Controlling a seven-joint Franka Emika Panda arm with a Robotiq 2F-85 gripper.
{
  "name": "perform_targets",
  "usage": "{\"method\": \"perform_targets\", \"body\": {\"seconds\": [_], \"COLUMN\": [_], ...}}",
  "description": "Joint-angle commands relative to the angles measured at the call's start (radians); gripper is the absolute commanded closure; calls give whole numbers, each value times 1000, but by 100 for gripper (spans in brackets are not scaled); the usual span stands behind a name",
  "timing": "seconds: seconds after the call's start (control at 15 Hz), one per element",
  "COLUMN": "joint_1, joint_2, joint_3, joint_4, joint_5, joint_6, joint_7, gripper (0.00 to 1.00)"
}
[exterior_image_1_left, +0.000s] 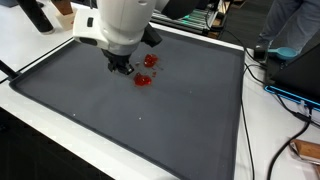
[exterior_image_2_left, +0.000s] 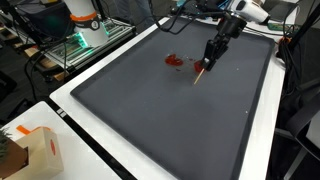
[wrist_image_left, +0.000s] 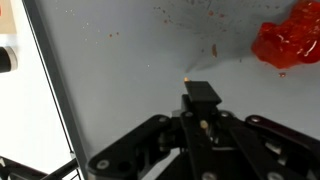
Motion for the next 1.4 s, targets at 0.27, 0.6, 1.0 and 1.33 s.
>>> {"method": "perform_targets", "body": {"seconds": [0.27, 0.6, 1.0, 1.33], "joint_1": [-59, -91, -134, -164], "joint_2": [-110, -184, -280, -360], "joint_3": [25, 39, 76, 116], "joint_4": [-109, -170, -259, -330], "joint_5": [97, 166, 256, 340], "joint_6": [110, 164, 217, 221], "joint_7": [-133, -227, -360, -480], "gripper": [97, 97, 97, 97]}}
